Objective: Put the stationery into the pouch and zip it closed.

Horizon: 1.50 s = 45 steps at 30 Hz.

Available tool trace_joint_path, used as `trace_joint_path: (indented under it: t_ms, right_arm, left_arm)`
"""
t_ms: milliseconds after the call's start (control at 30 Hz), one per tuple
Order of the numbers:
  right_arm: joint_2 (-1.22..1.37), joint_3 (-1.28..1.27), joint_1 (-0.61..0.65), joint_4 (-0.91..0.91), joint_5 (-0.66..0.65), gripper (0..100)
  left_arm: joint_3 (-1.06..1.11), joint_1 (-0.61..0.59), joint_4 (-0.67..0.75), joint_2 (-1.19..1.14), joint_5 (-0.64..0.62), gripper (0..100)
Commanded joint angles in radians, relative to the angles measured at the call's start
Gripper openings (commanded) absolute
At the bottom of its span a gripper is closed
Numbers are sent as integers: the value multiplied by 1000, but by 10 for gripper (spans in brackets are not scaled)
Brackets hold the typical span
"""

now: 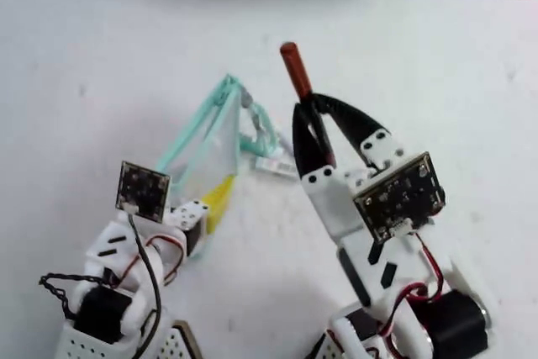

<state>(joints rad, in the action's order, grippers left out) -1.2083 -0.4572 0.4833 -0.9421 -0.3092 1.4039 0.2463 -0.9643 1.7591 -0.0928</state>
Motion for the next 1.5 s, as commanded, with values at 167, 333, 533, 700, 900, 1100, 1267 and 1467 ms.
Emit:
trace_joint_path:
  t_ms: [167,333,533,700,900,1100,1267,1467]
  right_arm:
    - [145,48,193,255,-11,17]
    - [226,41,326,447,-2,17]
    - [346,46,351,498,0,18]
    - [395,41,351,506,0,18]
    - [429,40,351,501,63,17]
    - [429,40,348,372,133,17]
    - [429,41,349,289,133,17]
    - [429,48,349,216,133,37]
  left_arm:
    - [-2,22,15,-5,9,253]
    - [-3,21,15,-5,9,286]
    - [-3,21,15,-5,9,286]
    - [-3,21,17,-5,9,286]
    - [-3,16,17,-5,9,286]
    - [-3,15,17,-5,9,286]
    - [-3,15,17,-5,9,286]
    - [-3,13,17,-5,9,286]
